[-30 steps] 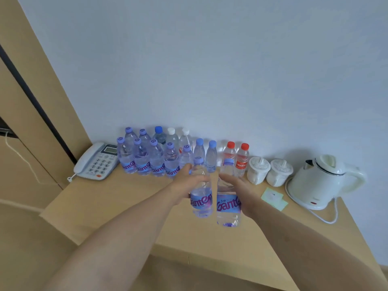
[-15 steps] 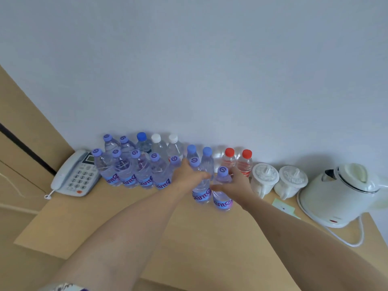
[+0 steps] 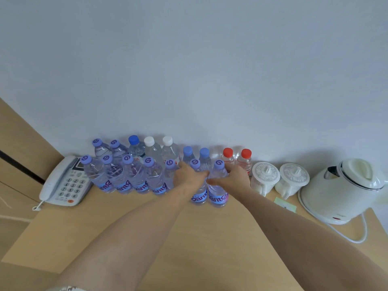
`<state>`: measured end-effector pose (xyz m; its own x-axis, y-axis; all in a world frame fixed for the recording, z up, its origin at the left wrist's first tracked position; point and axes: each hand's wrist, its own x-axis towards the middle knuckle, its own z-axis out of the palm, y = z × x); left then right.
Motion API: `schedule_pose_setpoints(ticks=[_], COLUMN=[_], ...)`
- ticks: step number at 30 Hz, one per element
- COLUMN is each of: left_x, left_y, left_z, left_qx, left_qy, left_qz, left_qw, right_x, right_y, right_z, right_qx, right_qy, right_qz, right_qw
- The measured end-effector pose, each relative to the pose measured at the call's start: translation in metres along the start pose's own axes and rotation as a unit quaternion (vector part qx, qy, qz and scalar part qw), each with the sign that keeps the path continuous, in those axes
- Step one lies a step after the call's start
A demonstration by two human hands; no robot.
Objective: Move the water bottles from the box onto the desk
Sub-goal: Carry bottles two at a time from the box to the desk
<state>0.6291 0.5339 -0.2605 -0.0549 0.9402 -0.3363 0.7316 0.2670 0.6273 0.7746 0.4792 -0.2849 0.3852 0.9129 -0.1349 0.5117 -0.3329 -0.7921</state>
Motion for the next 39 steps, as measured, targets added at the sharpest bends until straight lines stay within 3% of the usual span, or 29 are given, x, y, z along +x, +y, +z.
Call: schedule_pose_setpoints(ticks=[5,13,21,28,39], left_x=[0.001,0.002,-0.005,0.000,0.010], left_y=[0.011,0.012,0.005,0.005,0.006], left_z=[-0.010,-0.031,-0.028,-0.032,-0.029], left_qx=[0.004,0.185,0.168,0.143,0.147], left_qy=[-0.056,-0.016,-0.007,-0.001,0.002], left_qz=[-0.025,0.156,0.227,0.230,0.242], left_qw=[0.998,0.970,0.959,0.963,0.959], right_x=[-0.003,-0.011,-0.016,-0.017,-0.017], right_y=[-0.003,-0.025,-0.039,-0.037,-0.033], right_z=[0.003,0.010,0.001,0.001,0.005], right_qx=[-0.027,-0.032,-0.133,-0.080,-0.028], right_qy=[0.009,0.019,0.024,0.015,0.047], right_qz=[0.013,0.041,0.045,-0.001,0.004], right_qw=[1.000,0.998,0.990,0.997,0.998])
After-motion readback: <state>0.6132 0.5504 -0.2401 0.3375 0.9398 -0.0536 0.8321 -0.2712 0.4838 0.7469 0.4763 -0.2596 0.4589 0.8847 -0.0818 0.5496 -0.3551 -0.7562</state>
